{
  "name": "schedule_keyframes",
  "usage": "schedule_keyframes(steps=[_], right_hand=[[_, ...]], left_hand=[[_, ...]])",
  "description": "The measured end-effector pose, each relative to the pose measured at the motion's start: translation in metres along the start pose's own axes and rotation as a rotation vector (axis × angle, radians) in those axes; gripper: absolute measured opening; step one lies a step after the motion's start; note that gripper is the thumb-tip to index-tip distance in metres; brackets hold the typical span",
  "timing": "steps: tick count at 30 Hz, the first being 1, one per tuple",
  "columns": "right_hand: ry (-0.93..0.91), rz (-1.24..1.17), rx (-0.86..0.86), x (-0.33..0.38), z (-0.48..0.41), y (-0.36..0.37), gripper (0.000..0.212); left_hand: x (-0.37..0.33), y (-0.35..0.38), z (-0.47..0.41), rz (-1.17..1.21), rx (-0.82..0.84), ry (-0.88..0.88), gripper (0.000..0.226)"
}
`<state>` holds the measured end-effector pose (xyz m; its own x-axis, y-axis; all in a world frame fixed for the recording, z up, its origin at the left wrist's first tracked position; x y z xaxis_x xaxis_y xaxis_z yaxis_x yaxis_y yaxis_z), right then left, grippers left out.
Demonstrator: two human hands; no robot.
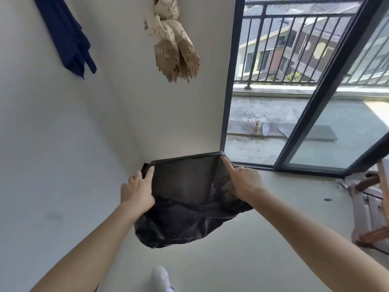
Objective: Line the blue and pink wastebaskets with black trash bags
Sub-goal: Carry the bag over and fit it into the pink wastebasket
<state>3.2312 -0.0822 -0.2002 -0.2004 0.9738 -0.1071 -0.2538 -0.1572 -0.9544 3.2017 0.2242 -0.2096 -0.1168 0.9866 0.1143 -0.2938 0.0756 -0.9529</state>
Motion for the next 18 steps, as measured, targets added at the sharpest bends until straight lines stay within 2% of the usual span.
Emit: schedule_keyframes(steps=[4,6,12,18], right_hand=[[0.083,0.020,0.069,0.012,-0.089,0.004,0.114],[0.148,0.013,0.116,0.014,-0.130,0.011,0.114],[0.322,-0.133,0.191,0.017,-0.235,0.033,0.113],[0.393,-0.245,0.203,0.007,-0.320,0.060,0.106]], left_hand=[[0.005,-0.001,-0.110,0.133,-0.089,0.034,0.063],[0.002,0.001,-0.166,0.138,-0.092,0.080,0.062],[-0.022,0.051,-0.302,-0.022,0.264,0.279,0.110],[-0.051,0.079,-0.388,0.176,0.297,0.386,0.123]])
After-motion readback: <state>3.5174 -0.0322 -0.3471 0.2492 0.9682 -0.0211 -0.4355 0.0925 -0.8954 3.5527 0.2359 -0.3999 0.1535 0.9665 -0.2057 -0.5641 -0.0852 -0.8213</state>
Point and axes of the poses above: each hand's wrist, its own z-axis away from the middle knuckle, its own y-axis out of the palm, x = y × z, the point moved 7 cm from there along -z, towards the middle knuckle, and after that the axes turned 11 degrees about x, right-handed, at the moved point
